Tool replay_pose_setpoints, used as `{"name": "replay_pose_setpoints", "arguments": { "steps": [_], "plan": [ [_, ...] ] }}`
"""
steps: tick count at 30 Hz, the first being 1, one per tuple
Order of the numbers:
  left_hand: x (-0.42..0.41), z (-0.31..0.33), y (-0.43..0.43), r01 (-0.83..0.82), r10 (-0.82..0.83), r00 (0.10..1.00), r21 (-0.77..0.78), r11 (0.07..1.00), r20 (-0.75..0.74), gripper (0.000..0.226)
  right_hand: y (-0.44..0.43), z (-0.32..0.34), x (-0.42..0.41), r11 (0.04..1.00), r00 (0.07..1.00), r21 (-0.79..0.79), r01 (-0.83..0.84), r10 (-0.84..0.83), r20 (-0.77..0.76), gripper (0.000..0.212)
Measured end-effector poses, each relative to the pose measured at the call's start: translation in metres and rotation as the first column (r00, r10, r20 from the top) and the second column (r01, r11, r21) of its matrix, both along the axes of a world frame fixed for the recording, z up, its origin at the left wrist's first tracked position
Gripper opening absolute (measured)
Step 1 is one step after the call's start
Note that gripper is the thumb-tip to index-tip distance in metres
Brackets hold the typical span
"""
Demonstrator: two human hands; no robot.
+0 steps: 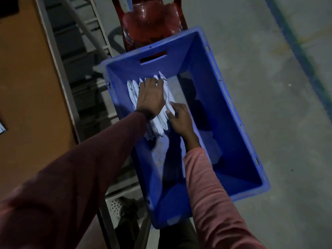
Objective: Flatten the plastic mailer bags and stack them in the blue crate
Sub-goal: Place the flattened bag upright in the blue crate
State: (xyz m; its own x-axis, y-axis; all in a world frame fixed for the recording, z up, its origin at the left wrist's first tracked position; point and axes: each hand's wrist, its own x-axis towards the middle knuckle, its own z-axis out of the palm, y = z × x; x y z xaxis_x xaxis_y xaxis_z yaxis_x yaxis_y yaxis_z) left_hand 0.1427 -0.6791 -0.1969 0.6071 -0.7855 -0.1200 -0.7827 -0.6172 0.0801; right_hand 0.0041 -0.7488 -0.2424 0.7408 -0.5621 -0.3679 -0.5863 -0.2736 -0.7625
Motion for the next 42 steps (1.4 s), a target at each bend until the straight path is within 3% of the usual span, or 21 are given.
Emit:
{"name": "replay_pose_setpoints", "arguments": {
  "steps": [2,4,6,11,19,22,26,30,36,42],
  "plan": [
    [-0.002,-0.004,0.0,0.055,-0.054,0.998,-0.072,0.996,0.013,0.06,0.004,0.005,-0.001,0.993,0.997,0.089,-0.079,0.08,-0.006,0.053],
    [-0.002,-0.011,0.004,0.234,-0.233,0.972,0.037,0.972,-0.019,0.064,0.004,0.007,-0.001,0.986,0.992,0.108,-0.126,0.125,0.02,0.052],
    [-0.005,-0.015,0.008,0.314,-0.302,0.949,0.201,0.928,-0.088,0.061,0.002,0.007,-0.004,0.99,0.995,0.098,-0.1,0.099,0.015,0.05],
    [-0.012,-0.018,0.015,0.323,-0.326,0.945,0.239,0.916,-0.027,0.05,0.005,0.007,-0.012,0.95,0.978,0.238,0.204,-0.21,-0.002,0.059],
    [-0.015,-0.009,0.006,0.345,-0.347,0.938,0.186,0.92,-0.022,0.05,0.007,0.011,-0.022,0.937,0.962,0.23,0.261,-0.272,0.013,0.051],
    [-0.022,0.004,0.005,0.296,-0.296,0.955,0.226,0.928,-0.037,0.056,0.006,0.018,-0.024,0.948,0.965,0.192,0.256,-0.262,0.008,0.052],
    [-0.056,0.048,0.023,0.083,-0.074,0.996,0.197,0.977,-0.055,0.061,0.01,0.041,-0.034,0.981,0.981,0.049,0.189,-0.19,0.033,0.056],
    [-0.102,0.104,0.063,-0.097,0.097,0.995,0.015,0.995,-0.011,0.071,0.023,0.073,-0.052,0.984,0.983,-0.04,0.172,-0.168,0.079,0.054],
    [-0.132,0.172,0.143,-0.155,0.149,0.987,-0.125,0.98,-0.058,0.063,0.081,0.131,-0.076,0.966,0.959,-0.142,0.215,-0.181,0.219,0.047],
    [-0.136,0.206,0.28,-0.292,0.34,0.938,-0.379,0.878,0.063,0.053,0.213,0.213,-0.058,0.938,0.871,-0.339,0.075,0.104,0.479,0.031]
  ]
}}
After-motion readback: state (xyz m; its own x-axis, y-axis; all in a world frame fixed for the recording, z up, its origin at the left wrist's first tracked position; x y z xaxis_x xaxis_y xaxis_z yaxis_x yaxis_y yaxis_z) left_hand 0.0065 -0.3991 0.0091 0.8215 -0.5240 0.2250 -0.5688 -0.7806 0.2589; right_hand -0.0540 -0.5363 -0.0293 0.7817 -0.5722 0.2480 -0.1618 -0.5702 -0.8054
